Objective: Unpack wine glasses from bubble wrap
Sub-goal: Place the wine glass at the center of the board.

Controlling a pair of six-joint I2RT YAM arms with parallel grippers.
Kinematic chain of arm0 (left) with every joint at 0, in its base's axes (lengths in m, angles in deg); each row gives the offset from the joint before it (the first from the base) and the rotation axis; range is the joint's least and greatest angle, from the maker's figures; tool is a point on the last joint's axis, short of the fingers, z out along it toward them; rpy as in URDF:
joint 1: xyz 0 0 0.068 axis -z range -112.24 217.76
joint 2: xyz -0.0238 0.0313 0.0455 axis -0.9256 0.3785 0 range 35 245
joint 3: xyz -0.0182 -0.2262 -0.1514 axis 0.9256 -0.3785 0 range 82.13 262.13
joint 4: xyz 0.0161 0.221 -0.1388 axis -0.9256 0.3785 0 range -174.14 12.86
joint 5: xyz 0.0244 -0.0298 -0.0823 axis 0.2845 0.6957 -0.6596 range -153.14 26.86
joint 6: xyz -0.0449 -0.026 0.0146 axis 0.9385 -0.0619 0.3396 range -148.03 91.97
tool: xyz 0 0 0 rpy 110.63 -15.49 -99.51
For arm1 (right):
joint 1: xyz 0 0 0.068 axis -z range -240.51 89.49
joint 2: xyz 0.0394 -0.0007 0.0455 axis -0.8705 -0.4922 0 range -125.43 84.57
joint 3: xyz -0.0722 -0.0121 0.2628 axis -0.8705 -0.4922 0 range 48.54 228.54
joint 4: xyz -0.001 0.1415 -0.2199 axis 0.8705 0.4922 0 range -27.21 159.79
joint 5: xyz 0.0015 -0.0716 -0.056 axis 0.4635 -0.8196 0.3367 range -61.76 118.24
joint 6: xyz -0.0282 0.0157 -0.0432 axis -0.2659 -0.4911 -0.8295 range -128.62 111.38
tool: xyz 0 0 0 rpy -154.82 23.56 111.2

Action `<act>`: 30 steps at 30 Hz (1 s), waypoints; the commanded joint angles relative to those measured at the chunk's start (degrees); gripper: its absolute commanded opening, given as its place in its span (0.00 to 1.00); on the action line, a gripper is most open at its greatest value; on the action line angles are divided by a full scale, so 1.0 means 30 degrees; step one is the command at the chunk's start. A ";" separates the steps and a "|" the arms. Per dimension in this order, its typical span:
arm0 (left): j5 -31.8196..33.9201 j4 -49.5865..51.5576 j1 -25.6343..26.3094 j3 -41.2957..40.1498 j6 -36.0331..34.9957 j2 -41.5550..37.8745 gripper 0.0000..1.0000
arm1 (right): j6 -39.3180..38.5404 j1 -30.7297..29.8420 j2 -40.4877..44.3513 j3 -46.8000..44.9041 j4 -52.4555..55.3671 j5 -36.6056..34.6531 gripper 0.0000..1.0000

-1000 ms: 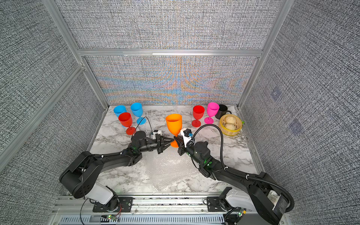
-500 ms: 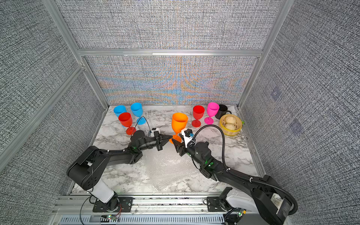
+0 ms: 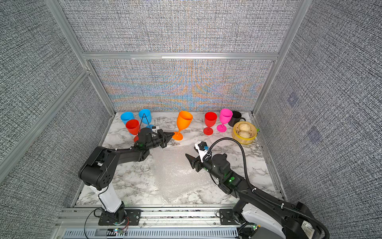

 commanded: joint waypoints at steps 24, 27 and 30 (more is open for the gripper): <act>0.4238 -0.2021 -0.0569 0.5211 -0.1176 0.8803 0.00 | -0.1435 -0.0011 0.1738 -0.0283 0.2924 0.0380 0.63; 0.3980 -0.1322 -0.0569 0.5157 -0.1695 0.8753 0.00 | -0.1406 -0.0003 0.1612 -0.0147 0.2857 0.0383 0.63; 0.3804 -0.0298 -0.0569 0.5058 -0.2251 0.8583 0.00 | -0.1348 -0.0021 0.1492 -0.0075 0.2801 0.0353 0.63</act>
